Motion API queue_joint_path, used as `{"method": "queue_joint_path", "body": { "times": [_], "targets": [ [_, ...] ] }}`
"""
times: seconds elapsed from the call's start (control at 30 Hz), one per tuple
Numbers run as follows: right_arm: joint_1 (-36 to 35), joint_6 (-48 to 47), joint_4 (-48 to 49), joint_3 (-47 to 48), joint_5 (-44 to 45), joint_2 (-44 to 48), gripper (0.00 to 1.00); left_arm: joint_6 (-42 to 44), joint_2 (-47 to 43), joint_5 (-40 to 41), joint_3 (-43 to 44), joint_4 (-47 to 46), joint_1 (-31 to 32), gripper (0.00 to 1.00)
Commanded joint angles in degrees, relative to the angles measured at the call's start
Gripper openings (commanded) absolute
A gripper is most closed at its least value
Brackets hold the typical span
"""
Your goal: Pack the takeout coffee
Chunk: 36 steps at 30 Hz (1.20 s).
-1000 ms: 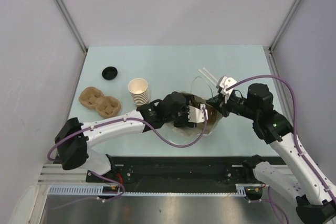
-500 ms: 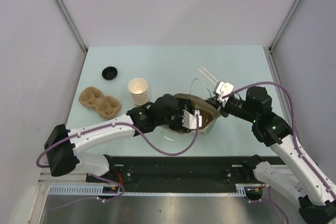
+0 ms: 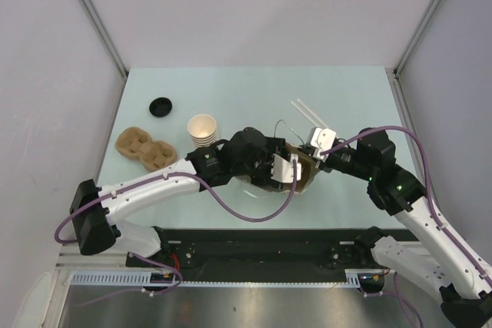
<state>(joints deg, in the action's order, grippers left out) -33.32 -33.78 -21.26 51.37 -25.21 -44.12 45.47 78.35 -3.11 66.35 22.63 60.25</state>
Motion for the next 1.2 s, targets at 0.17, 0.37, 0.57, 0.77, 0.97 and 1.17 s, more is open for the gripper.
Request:
{"method": "queue_joint_path", "body": {
  "times": [0.17, 0.37, 0.57, 0.77, 0.97, 1.17],
  "targets": [
    [-1.5, -5.0, 4.3, 0.3, 3.9, -0.1, 0.0, -2.7, -0.3, -4.9, 4.6, 4.6, -0.8, 0.0],
    [-1.6, -6.8, 3.3, 0.3, 2.3, 0.6, 0.0, 1.8, -2.6, -5.2, 2.1, 6.6, -1.1, 0.0],
    [-1.6, -7.3, 3.0, 0.3, 0.2, 1.1, 0.0, 6.3, -1.9, -3.9, 1.6, 9.4, -1.1, 0.0],
    [-2.0, -10.7, 1.2, 0.3, -2.2, 1.1, 0.0, 8.0, 0.1, -0.2, 0.4, 7.4, -1.1, 0.0],
    [-2.9, -10.8, 0.5, 0.3, -2.1, 0.7, 0.0, 12.5, 1.1, 3.0, -3.3, 3.5, -1.0, 0.0],
    [-3.3, -9.4, -0.5, 0.3, -2.6, 0.0, 0.0, 13.0, 3.4, 3.0, -2.3, 3.8, -1.2, 0.0]
  ]
}}
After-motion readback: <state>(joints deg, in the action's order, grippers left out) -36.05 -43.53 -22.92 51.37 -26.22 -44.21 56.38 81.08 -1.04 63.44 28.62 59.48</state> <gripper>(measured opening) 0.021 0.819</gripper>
